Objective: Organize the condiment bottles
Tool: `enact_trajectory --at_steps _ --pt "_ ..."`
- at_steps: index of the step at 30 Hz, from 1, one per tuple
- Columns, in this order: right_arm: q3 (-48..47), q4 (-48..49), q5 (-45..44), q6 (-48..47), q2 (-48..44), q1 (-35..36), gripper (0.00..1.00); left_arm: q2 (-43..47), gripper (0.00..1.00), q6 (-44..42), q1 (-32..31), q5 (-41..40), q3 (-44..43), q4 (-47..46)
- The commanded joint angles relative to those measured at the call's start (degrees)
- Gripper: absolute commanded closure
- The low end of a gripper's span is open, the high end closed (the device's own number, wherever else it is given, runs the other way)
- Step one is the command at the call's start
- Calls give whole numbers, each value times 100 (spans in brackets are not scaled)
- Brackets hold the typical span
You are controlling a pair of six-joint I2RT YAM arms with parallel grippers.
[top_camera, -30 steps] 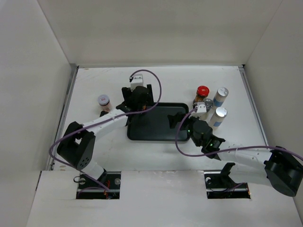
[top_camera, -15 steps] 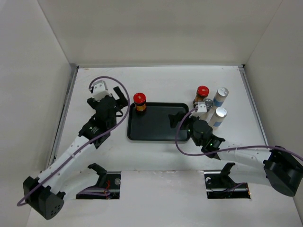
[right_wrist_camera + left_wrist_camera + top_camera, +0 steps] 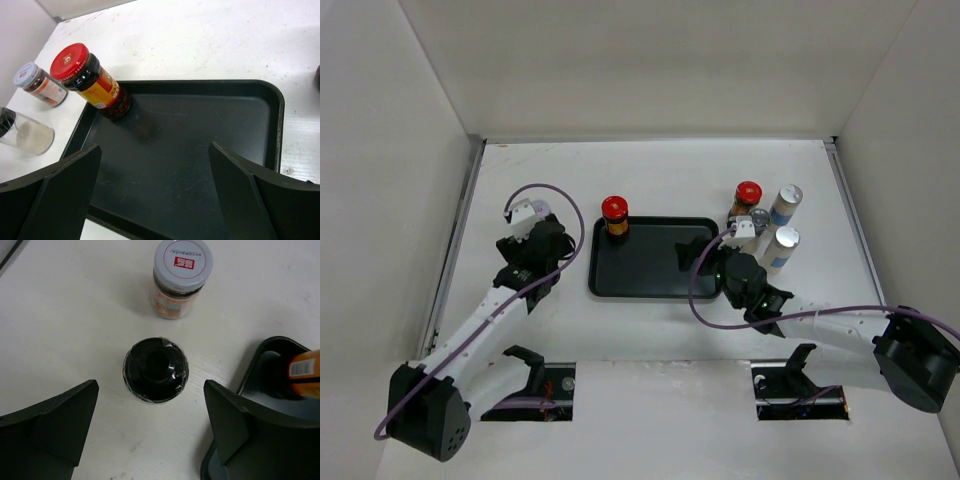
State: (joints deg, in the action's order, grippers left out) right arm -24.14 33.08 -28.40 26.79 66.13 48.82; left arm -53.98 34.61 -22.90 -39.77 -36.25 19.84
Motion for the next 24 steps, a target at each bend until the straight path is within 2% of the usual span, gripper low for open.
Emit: enact_trajectory --at_steps 1,13,20,24 --pt "-12 225 81 29 -100 18 5 -235 15 55 193 136 118 -637" --pt "-29 225 98 20 -56 27 5 -790 43 -7 299 189 162 -1131" --pt "-20 225 98 20 -74 27 5 -395 59 -147 264 145 180 -1096" --pt "-3 278 107 46 -21 18 5 -52 61 -288 159 84 -109 -938"
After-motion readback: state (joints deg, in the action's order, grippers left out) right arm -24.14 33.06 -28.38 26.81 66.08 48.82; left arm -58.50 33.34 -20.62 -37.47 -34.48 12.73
